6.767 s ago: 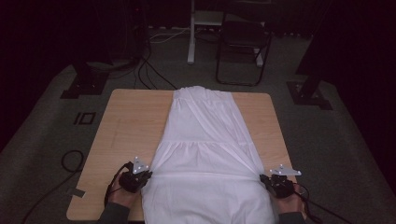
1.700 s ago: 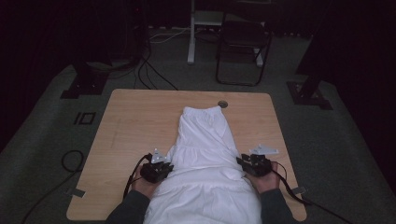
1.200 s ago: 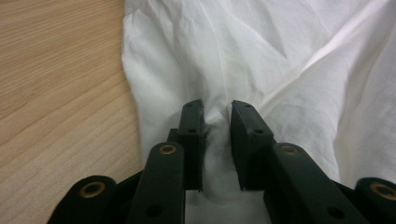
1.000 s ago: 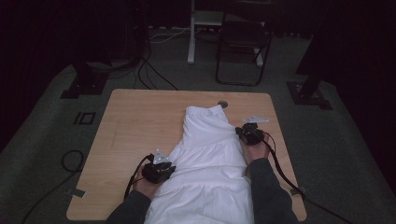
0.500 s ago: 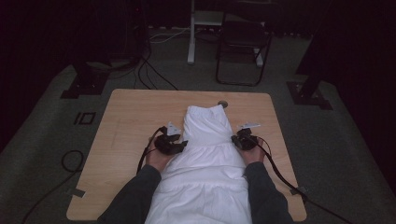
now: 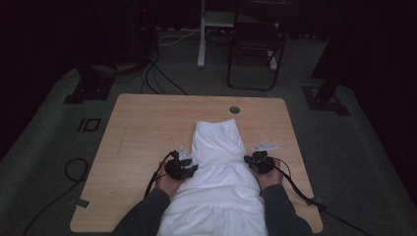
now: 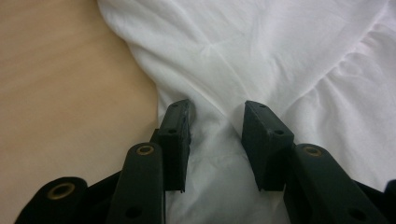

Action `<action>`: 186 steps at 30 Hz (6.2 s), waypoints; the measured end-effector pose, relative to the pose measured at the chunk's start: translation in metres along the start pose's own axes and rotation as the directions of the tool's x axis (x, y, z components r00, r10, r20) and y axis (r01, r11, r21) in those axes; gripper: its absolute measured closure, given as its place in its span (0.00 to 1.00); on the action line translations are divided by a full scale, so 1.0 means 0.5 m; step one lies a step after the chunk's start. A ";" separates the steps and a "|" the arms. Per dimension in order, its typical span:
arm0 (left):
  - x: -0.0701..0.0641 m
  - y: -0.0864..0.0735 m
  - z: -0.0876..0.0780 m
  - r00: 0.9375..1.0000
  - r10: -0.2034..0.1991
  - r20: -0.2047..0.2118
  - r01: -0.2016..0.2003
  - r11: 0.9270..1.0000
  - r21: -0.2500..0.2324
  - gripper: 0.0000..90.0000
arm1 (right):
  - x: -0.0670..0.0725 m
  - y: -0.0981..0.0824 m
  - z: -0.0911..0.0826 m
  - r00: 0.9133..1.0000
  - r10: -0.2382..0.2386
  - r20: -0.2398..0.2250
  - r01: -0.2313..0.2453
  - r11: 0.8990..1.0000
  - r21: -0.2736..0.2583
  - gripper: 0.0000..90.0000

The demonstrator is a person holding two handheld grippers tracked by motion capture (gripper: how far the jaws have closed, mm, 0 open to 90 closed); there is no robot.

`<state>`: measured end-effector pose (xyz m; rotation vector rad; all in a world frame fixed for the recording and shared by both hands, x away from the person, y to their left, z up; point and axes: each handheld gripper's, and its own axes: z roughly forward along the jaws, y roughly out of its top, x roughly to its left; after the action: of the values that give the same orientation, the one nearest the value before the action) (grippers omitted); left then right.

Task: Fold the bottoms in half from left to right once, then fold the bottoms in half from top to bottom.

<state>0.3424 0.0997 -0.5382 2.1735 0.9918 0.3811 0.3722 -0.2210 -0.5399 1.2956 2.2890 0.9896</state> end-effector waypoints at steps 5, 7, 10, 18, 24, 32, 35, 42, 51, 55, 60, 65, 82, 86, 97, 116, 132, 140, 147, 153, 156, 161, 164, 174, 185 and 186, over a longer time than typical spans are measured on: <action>-0.013 -0.009 -0.007 1.000 0.019 0.005 -0.019 1.000 -0.005 0.69 | 0.003 0.001 -0.034 1.000 -0.003 -0.019 0.005 0.997 0.081 0.82; -0.013 -0.007 -0.004 1.000 0.026 0.005 -0.026 1.000 -0.004 0.69 | -0.010 0.037 -0.048 0.998 0.040 -0.055 -0.041 0.999 -0.009 0.70; -0.013 -0.007 -0.003 1.000 0.028 0.006 -0.028 1.000 -0.008 0.69 | -0.007 0.090 -0.051 0.995 0.041 -0.088 -0.049 0.994 -0.093 0.65; -0.013 -0.010 -0.003 1.000 0.028 0.006 -0.027 0.999 -0.019 0.69 | 0.014 0.162 0.071 0.984 0.082 -0.160 -0.083 0.997 0.001 0.57; -0.014 -0.009 -0.004 1.000 0.026 0.004 -0.026 1.000 -0.013 0.68 | 0.018 0.160 0.068 1.000 -0.025 -0.012 0.024 1.000 -0.016 0.98; -0.016 -0.002 -0.004 1.000 0.028 0.006 -0.028 1.000 0.013 0.67 | -0.026 0.152 0.085 0.986 -0.059 0.156 0.062 0.998 -0.010 0.92; -0.009 0.009 -0.005 0.999 0.033 0.035 -0.035 0.998 0.048 0.63 | -0.036 0.132 0.109 0.994 0.007 0.111 -0.008 1.000 0.007 0.89; 0.022 0.136 0.005 0.997 0.079 -0.011 -0.079 0.996 -0.045 0.52 | -0.044 0.120 0.115 0.994 0.075 0.075 -0.074 0.997 -0.016 0.88; 0.060 0.124 0.136 0.994 -0.062 -0.092 0.058 0.997 -0.045 0.49 | -0.034 0.105 0.111 0.993 0.103 0.053 -0.100 0.994 -0.054 0.87; 0.056 0.102 0.112 0.992 -0.084 -0.093 0.080 0.996 -0.041 0.51 | -0.018 0.088 0.099 0.994 0.101 0.037 -0.099 0.993 -0.064 0.87; 0.032 0.062 0.072 0.993 -0.077 -0.084 0.074 0.997 -0.037 0.52 | 0.011 0.063 0.077 0.996 0.091 0.016 -0.090 0.994 -0.061 0.87; 0.015 0.026 0.043 0.995 -0.068 -0.075 0.064 0.997 -0.053 0.52 | 0.053 0.028 0.042 0.998 0.052 -0.028 -0.053 0.998 -0.046 0.88; 0.015 0.027 0.044 0.995 -0.066 -0.073 0.062 0.997 -0.053 0.52 | 0.039 0.058 0.003 0.998 0.047 -0.053 -0.053 0.990 -0.128 0.38; 0.015 0.027 0.043 0.995 -0.065 -0.073 0.062 0.997 -0.052 0.52 | 0.037 0.078 0.033 0.997 0.033 -0.076 -0.039 0.996 -0.080 0.25; 0.020 0.032 0.042 0.997 -0.062 -0.055 0.060 0.998 -0.034 0.52 | 0.043 0.084 0.086 1.000 0.013 -0.008 -0.013 1.000 0.007 0.54; 0.075 0.104 0.104 0.997 -0.072 -0.015 0.073 0.997 0.006 0.36 | 0.041 0.091 0.088 0.998 0.054 -0.029 -0.053 0.998 0.018 0.88; 0.119 0.236 0.018 0.999 -0.036 0.015 0.037 0.996 -0.083 0.91 | 0.007 0.204 0.025 0.996 0.045 -0.077 -0.053 0.992 -0.114 0.92; 0.146 0.346 -0.083 1.000 -0.016 -0.014 0.012 0.971 -0.238 0.91 | 0.010 0.338 -0.082 0.999 -0.022 -0.036 0.011 0.960 -0.280 0.92; 0.117 0.308 -0.138 0.998 0.040 0.053 -0.026 0.969 -0.244 0.90 | 0.040 0.316 -0.138 0.994 -0.084 -0.071 0.061 0.958 -0.282 0.92; 0.047 0.208 -0.199 0.985 0.126 0.121 -0.094 0.965 -0.244 0.90 | 0.094 0.214 -0.191 0.982 -0.147 -0.121 0.111 0.958 -0.266 0.92; 0.011 0.144 -0.213 0.977 0.141 0.160 -0.102 0.968 -0.230 0.89 | 0.126 0.150 -0.208 0.973 -0.175 -0.151 0.135 0.960 -0.245 0.92; -0.042 0.034 -0.201 0.965 0.140 0.224 -0.105 0.981 -0.162 0.89 | 0.165 0.040 -0.205 0.961 -0.185 -0.204 0.151 0.974 -0.171 0.91; -0.067 -0.021 -0.172 0.962 0.128 0.243 -0.111 0.990 -0.083 0.88 | 0.179 -0.017 -0.190 0.960 -0.169 -0.222 0.146 0.982 -0.117 0.91; -0.067 -0.078 -0.094 0.973 0.083 0.213 -0.092 0.995 0.033 0.88 | 0.191 -0.089 -0.116 0.962 -0.130 -0.242 0.137 0.991 0.011 0.90; -0.023 -0.029 -0.045 0.985 0.087 0.150 -0.092 0.995 0.024 0.87 | 0.162 -0.040 -0.049 0.974 -0.164 -0.154 0.171 0.985 0.032 0.91; -0.012 -0.019 -0.037 0.986 0.086 0.145 -0.090 0.996 0.025 0.87 | 0.157 -0.034 -0.043 0.975 -0.164 -0.149 0.171 0.985 0.034 0.91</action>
<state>0.3236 0.1084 -0.5320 2.2438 0.8297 0.2466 0.3074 -0.1692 -0.5328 1.0572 2.4968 1.0079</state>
